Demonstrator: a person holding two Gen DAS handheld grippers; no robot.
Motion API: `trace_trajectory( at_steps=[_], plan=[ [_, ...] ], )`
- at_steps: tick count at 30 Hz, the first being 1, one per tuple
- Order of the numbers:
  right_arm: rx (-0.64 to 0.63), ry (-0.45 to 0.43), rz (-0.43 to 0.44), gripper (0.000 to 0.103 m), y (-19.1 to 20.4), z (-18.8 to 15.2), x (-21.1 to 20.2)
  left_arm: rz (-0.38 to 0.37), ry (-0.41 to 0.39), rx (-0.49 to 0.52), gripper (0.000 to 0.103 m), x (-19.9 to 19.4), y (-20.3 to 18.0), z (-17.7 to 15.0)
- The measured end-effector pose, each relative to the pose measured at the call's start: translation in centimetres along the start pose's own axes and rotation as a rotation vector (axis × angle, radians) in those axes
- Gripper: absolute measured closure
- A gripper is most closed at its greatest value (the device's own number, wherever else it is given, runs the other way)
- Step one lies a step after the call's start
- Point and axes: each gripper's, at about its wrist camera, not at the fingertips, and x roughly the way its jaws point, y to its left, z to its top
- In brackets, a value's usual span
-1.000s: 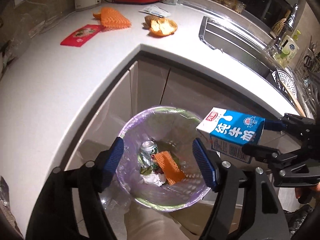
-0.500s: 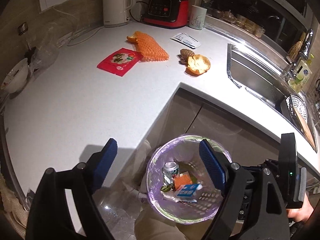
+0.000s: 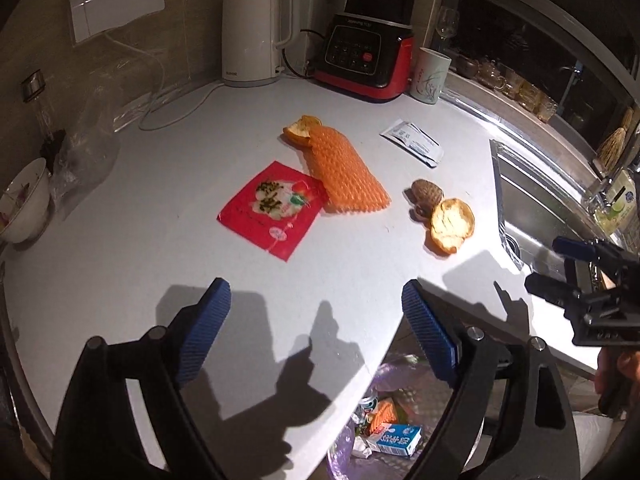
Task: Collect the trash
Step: 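Move the left gripper to the second orange foam net while the right approaches the white packet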
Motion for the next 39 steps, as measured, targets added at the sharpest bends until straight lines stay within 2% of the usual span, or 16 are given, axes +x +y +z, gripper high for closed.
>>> trace_trajectory(
  at_steps=[4,9,16,21,22,23,24,25,26,27,30,39],
  plan=[
    [0.027,-0.007,-0.020,0.010,-1.4,5.1,2.8,-0.027,-0.004,0.012,0.017,2.2,0.3,3.3],
    [0.048,0.020,-0.057,0.010,-2.9,9.9,7.5,-0.064,0.046,0.033,0.016,7.2,-0.5,6.9],
    [0.097,0.056,-0.093,0.009,-5.0,12.6,12.5,-0.110,0.150,0.013,0.016,14.2,-1.3,10.4],
    [0.093,0.073,-0.111,0.006,-5.8,13.8,15.0,-0.136,0.197,-0.015,0.017,17.1,-1.6,11.7],
    [0.091,0.077,-0.114,0.006,-6.0,14.1,15.4,-0.137,0.201,-0.018,0.021,17.5,-1.7,11.9],
    [0.089,0.079,-0.121,0.005,-6.1,14.4,15.8,-0.142,0.207,-0.016,0.035,17.8,-1.8,11.8],
    [0.088,0.081,-0.123,0.005,-6.3,14.6,16.1,-0.152,0.222,-0.011,0.056,18.2,-1.9,11.8],
    [0.088,0.081,-0.125,0.005,-6.4,14.9,16.4,-0.160,0.242,-0.005,0.067,18.7,-2.0,11.9],
    [0.090,0.078,-0.127,0.005,-6.7,15.1,16.6,-0.169,0.259,-0.002,0.083,19.1,-2.0,11.9],
    [0.094,0.078,-0.125,0.005,-6.9,15.4,16.8,-0.177,0.270,-0.001,0.087,19.3,-2.0,11.8],
    [0.103,0.079,-0.113,0.005,-7.4,16.2,17.3,-0.170,0.237,0.016,0.091,18.9,-2.0,12.0],
    [0.086,0.097,-0.086,0.005,-7.9,17.9,19.2,-0.156,0.154,0.091,0.092,16.8,-2.5,13.3]
  ],
)
